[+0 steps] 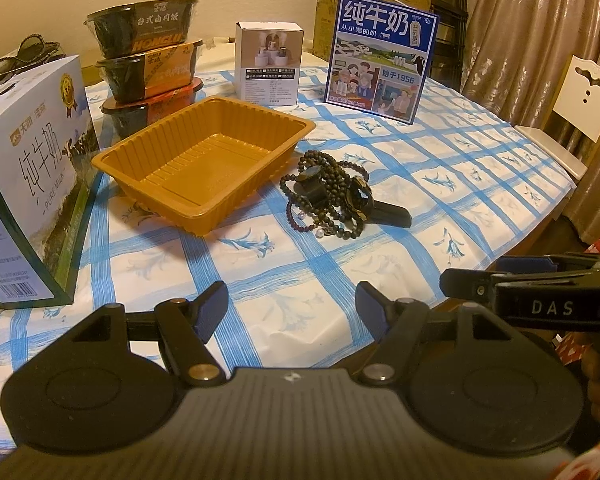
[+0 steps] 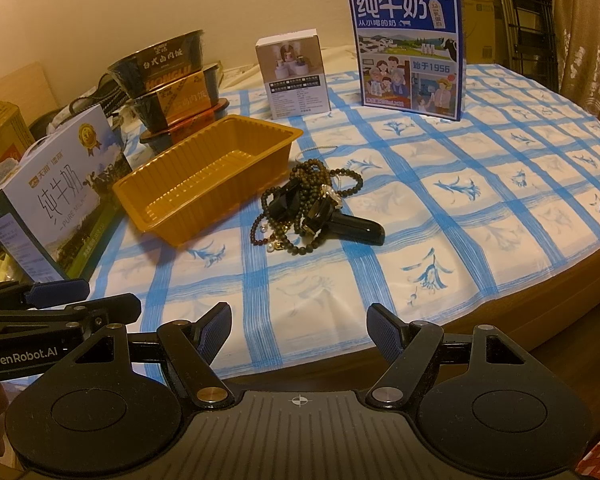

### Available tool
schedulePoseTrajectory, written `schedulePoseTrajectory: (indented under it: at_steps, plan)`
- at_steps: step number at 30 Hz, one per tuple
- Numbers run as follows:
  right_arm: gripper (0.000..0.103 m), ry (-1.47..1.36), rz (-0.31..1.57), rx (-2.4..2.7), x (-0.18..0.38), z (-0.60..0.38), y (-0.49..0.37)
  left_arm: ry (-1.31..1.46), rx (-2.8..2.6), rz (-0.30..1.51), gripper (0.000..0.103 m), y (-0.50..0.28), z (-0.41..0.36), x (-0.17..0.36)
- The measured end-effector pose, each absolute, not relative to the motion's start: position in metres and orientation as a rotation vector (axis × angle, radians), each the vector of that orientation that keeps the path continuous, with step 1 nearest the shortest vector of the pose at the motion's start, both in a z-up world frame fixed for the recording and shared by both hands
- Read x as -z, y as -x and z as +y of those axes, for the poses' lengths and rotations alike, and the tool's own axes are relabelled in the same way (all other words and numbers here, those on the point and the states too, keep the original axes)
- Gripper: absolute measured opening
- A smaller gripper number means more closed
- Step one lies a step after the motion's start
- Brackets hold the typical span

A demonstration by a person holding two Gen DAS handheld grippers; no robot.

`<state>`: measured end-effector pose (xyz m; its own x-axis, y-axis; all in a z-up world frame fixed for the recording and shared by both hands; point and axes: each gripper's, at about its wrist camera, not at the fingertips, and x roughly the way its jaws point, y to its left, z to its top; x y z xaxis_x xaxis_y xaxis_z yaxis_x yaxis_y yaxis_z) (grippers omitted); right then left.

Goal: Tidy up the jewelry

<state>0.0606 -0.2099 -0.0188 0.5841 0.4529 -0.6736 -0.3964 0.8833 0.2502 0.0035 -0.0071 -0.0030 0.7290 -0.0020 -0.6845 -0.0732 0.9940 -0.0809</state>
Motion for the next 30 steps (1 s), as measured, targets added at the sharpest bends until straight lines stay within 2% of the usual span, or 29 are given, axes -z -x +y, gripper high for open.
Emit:
schedulePoseTrajectory:
  at_steps: [30]
  plan:
    - [0.074,-0.075,0.807,-0.496,0.0193,-0.2092,-0.0625,0.103,-0.041,0.752,0.068,-0.0037,-0.0078,0.0015]
